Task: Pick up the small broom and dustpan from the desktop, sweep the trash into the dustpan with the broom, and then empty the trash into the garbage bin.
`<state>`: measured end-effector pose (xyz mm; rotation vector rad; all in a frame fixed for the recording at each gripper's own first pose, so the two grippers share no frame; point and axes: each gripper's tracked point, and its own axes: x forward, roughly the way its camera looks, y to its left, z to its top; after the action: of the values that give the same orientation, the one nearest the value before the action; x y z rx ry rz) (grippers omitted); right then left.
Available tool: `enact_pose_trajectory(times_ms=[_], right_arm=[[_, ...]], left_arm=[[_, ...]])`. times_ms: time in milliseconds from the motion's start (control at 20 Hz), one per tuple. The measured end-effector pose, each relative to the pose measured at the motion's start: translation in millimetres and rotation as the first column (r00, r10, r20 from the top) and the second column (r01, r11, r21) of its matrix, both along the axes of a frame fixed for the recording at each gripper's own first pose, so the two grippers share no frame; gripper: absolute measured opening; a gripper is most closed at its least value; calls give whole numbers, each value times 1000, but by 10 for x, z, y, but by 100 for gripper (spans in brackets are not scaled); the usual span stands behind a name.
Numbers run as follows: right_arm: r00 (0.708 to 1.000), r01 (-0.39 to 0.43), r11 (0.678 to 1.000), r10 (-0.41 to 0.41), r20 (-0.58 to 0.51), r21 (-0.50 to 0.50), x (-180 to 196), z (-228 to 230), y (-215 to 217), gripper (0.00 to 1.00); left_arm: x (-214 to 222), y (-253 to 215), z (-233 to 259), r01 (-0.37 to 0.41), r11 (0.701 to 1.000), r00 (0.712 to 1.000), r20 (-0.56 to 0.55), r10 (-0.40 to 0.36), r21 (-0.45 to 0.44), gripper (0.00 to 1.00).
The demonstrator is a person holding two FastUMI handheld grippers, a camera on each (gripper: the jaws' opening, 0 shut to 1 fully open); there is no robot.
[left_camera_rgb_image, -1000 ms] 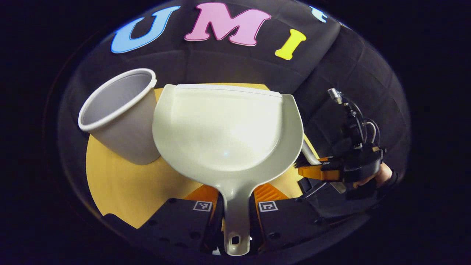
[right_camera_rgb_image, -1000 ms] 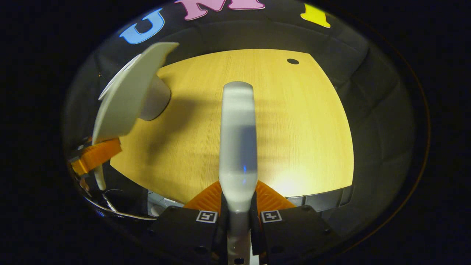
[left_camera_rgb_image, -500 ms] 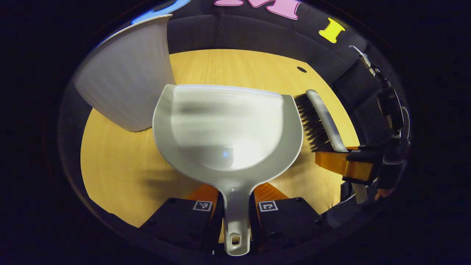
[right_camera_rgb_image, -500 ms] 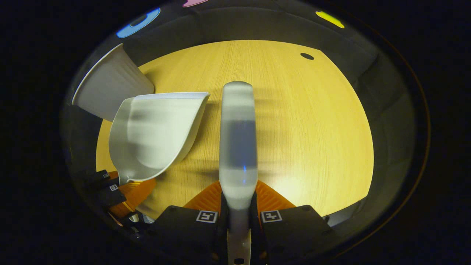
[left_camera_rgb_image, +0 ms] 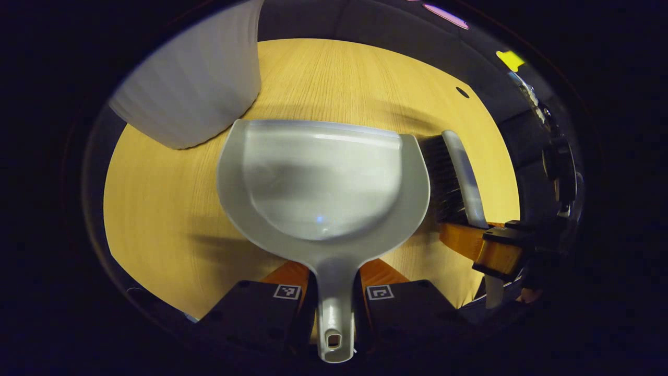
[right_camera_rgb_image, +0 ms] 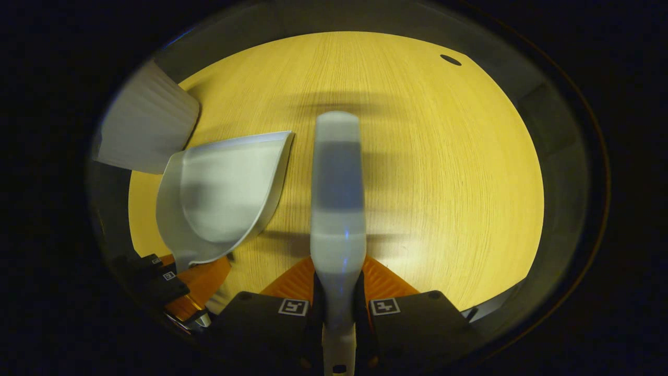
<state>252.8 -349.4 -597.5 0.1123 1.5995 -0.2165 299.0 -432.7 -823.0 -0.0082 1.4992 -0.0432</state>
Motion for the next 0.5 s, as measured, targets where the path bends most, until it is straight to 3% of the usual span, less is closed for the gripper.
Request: enact_pose_trajectory(times_ms=[350, 450, 500], right_arm=[[999, 3, 1000, -2, -34, 24, -67, -41, 71, 30], [1000, -4, 999, 5, -21, 32, -46, 10, 101, 34], [1000, -7, 999, 7, -5, 38, -29, 22, 119, 42]], left_arm=[[3, -17, -1, 53, 998, 998, -21, -52, 35, 31], [1, -68, 5, 63, 998, 998, -21, -62, 18, 31], [-17, -107, 8, 67, 998, 998, -17, -66, 9, 34]])
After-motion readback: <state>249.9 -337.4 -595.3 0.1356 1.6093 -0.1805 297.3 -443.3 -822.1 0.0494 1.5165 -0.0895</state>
